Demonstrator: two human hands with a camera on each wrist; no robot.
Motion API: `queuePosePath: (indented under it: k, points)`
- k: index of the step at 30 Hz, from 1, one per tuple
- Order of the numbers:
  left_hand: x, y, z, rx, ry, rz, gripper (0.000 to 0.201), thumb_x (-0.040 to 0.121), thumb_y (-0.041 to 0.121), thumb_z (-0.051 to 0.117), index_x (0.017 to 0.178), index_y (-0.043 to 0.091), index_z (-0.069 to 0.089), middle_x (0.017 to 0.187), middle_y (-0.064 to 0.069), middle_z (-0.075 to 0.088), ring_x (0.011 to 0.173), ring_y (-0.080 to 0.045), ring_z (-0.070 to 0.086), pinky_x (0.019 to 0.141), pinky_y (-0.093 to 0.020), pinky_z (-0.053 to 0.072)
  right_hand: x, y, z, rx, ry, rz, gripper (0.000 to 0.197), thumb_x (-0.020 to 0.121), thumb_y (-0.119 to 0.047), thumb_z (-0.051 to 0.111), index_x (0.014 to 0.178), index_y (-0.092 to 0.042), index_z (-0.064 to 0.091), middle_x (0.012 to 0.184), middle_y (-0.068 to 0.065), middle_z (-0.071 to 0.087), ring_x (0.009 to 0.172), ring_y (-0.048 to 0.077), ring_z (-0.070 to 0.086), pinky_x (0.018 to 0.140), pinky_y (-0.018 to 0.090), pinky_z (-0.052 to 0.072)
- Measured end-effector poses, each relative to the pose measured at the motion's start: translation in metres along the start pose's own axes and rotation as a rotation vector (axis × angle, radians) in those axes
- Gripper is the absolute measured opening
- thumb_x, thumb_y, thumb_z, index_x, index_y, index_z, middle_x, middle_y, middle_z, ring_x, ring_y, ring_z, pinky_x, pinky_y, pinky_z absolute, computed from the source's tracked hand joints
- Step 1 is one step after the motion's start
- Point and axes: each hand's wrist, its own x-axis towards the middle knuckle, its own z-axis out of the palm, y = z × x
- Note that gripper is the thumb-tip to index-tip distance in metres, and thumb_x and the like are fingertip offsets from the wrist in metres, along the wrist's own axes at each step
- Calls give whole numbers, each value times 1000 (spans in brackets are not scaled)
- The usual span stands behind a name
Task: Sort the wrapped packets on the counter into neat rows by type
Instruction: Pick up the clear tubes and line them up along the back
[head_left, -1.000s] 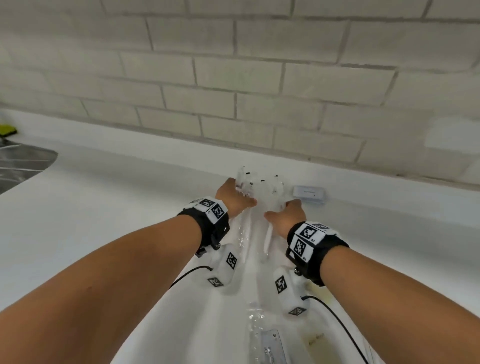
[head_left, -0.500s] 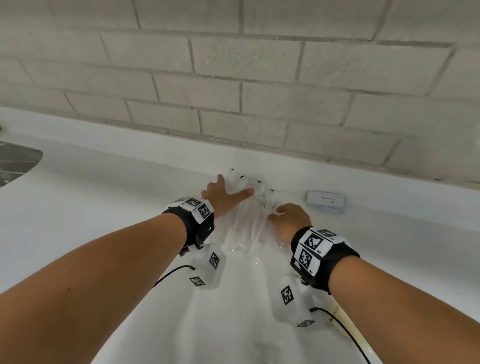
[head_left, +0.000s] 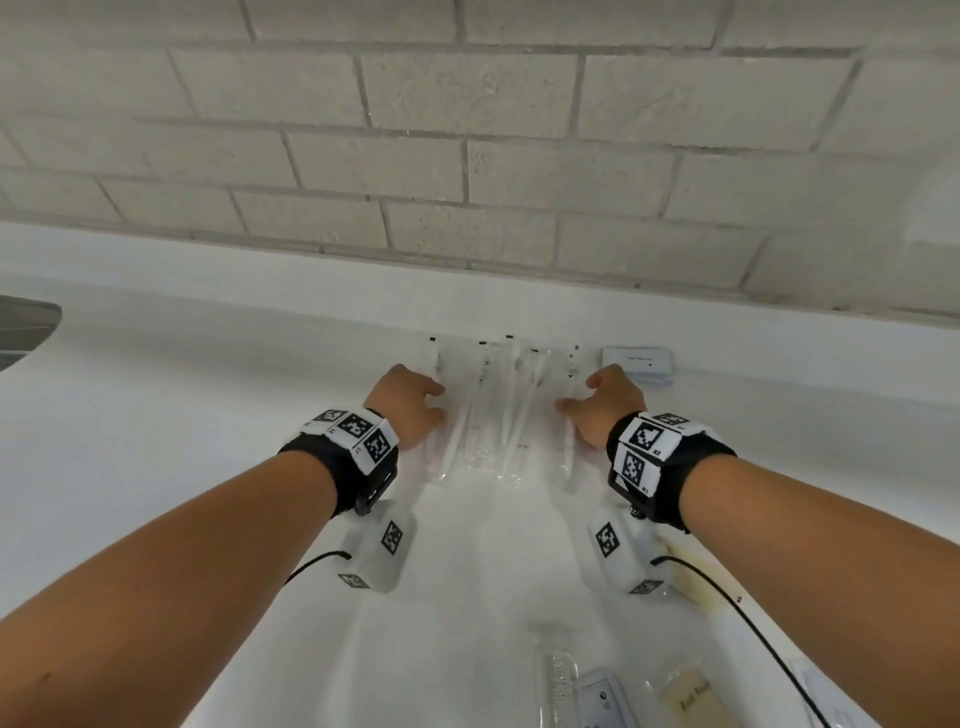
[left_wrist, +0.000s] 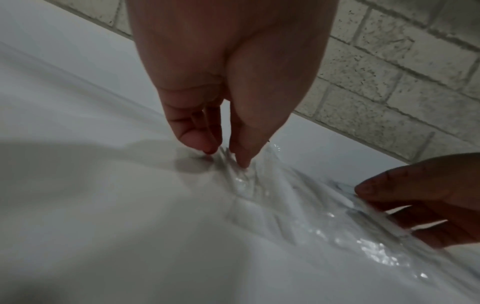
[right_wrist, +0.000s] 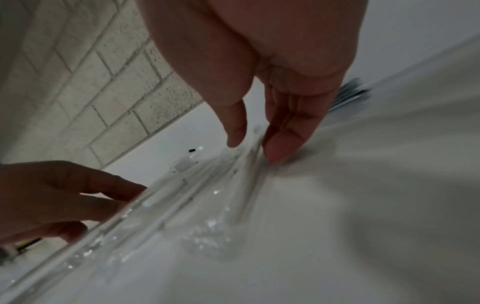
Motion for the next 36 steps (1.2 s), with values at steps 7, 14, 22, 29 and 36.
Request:
queuePosePath:
  k: [7, 14, 22, 29, 36]
  points:
    - [-1, 23, -7, 37, 214, 195, 32, 95, 27, 52, 124, 22, 61, 130, -6, 51, 124, -25, 46, 107, -32, 31, 3, 7, -9, -210, -71, -158, 57, 85, -27, 67, 134, -11, 44, 135, 12, 47, 118, 27, 53, 93, 30, 43]
    - [-2, 82, 18, 224, -84, 393, 40, 96, 22, 49, 135, 21, 54, 139, -1, 48, 128, -20, 47, 107, -28, 37, -8, 7, -3, -352, -66, -208, 65, 74, -54, 70, 119, -12, 50, 109, 3, 58, 98, 23, 59, 72, 28, 40]
    - [6, 84, 17, 335, -140, 353, 42, 96, 28, 47, 138, 29, 49, 142, 1, 47, 133, -22, 35, 109, -35, 36, 9, -1, 0, -122, -108, -73, 23, 81, -17, 64, 69, -13, 45, 76, 12, 64, 69, 27, 66, 61, 36, 58]
    - [11, 80, 18, 317, -150, 358, 41, 95, 33, 48, 137, 32, 50, 138, 4, 50, 129, -22, 36, 107, -36, 36, 10, 12, -10, -395, -114, -93, 23, 81, -30, 64, 75, -9, 57, 73, 2, 59, 73, 24, 62, 50, 25, 44]
    - [9, 73, 20, 252, -110, 378, 38, 92, 34, 55, 130, 33, 56, 134, 7, 53, 127, -18, 38, 106, -32, 35, 1, 18, -19, -604, -250, -450, 51, 90, -24, 56, 139, -17, 41, 145, 5, 36, 136, 24, 34, 109, 34, 33]
